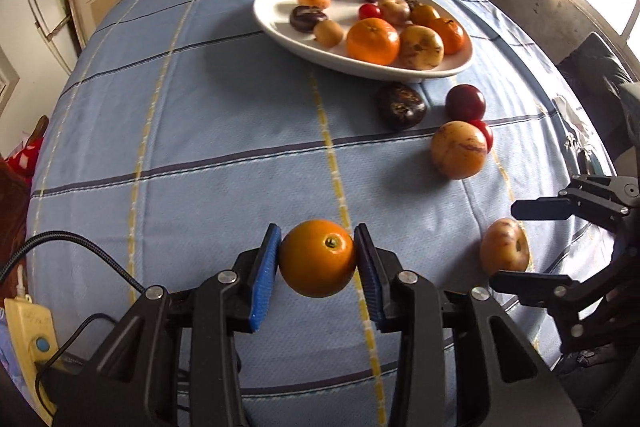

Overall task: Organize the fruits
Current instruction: 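Grasp an orange with the left tool while the right tool grasps a pale striped melon-pear, then carry the orange and melon-pear over the white plate and open both tools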

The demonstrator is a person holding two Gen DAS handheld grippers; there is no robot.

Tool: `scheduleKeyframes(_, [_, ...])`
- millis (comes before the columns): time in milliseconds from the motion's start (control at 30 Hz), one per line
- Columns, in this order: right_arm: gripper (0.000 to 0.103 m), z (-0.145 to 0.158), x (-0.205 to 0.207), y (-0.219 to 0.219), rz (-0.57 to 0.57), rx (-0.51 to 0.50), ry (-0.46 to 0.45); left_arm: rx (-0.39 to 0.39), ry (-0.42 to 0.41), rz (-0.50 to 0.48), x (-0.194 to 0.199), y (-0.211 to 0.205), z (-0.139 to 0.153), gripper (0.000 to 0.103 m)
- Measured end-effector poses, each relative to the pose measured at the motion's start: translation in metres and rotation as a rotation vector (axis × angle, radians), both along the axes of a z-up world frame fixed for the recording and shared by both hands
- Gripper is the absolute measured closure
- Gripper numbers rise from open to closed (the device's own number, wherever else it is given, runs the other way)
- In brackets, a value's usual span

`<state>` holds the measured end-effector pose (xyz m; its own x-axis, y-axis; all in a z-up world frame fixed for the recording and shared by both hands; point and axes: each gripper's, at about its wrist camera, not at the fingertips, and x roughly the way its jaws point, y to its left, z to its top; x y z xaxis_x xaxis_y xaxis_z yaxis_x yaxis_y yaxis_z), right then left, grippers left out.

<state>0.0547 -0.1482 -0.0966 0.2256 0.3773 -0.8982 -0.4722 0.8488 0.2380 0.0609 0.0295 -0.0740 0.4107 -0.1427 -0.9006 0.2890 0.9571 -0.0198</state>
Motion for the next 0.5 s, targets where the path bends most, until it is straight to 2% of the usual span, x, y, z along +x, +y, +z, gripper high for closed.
scheduleKeyframes(33, [0.047, -0.002, 0.000, 0.002, 0.005, -0.003, 0.002, 0.001, -0.001, 0.007, -0.001, 0.002, 0.000, 0.066])
scheduleKeyframes(133, [0.056, -0.004, 0.002, 0.006, 0.020, -0.010, 0.002, 0.001, 0.000, 0.020, -0.003, 0.008, 0.001, 0.066])
scheduleKeyframes(500, [0.060, 0.004, -0.004, -0.012, -0.015, -0.006, -0.054, -0.008, 0.000, 0.009, 0.005, 0.002, -0.001, 0.066])
